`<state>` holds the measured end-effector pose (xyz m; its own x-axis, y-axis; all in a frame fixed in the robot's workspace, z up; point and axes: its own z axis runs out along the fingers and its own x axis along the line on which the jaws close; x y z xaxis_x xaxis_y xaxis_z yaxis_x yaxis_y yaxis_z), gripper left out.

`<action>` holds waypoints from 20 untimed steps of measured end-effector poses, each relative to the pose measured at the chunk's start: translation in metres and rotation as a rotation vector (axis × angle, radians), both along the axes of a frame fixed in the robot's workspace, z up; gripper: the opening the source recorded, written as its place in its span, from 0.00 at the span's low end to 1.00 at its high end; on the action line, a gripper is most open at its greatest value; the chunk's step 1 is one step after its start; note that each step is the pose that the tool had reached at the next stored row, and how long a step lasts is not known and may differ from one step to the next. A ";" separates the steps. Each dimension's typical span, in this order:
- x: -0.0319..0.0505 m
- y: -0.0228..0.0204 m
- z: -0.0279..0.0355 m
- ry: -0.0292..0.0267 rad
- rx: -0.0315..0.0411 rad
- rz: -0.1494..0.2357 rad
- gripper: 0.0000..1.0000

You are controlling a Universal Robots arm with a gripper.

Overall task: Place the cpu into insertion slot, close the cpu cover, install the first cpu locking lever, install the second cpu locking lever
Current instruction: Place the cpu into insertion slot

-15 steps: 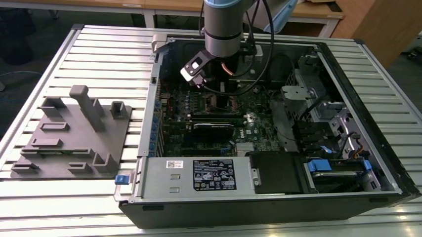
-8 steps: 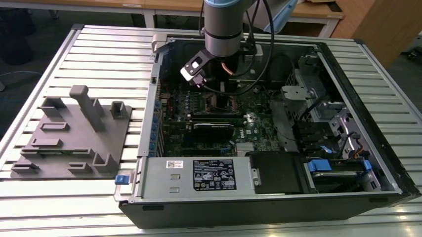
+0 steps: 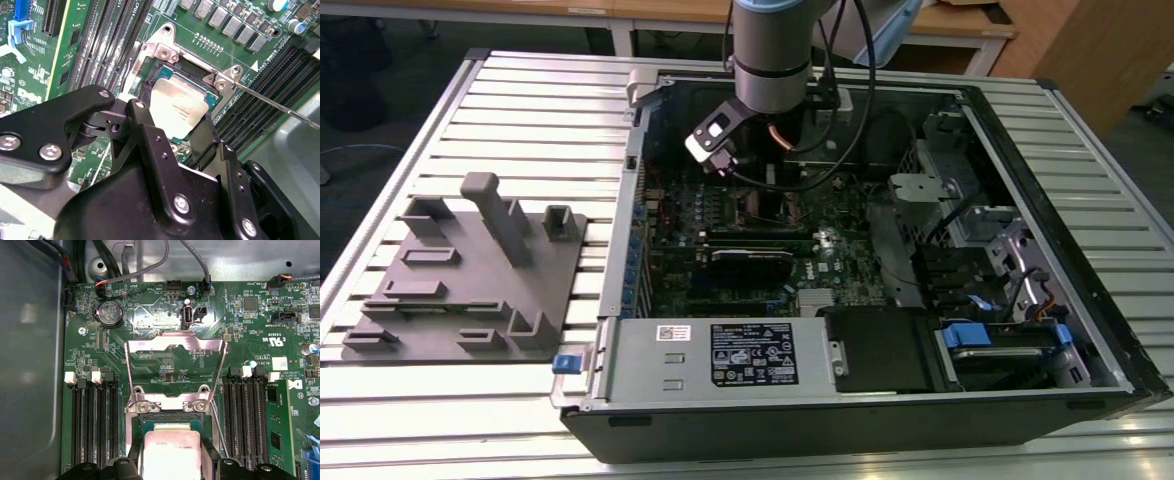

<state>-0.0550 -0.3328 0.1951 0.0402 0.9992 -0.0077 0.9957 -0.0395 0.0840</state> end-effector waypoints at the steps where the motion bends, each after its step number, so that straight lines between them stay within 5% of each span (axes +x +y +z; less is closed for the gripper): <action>1: 0.0000 0.0000 0.0000 0.0000 0.0000 0.002 0.54; 20: 0.0012 0.0000 -0.0015 0.0000 0.0002 0.020 0.54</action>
<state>-0.0538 -0.3328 0.1935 0.0205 0.9998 -0.0075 0.9963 -0.0198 0.0841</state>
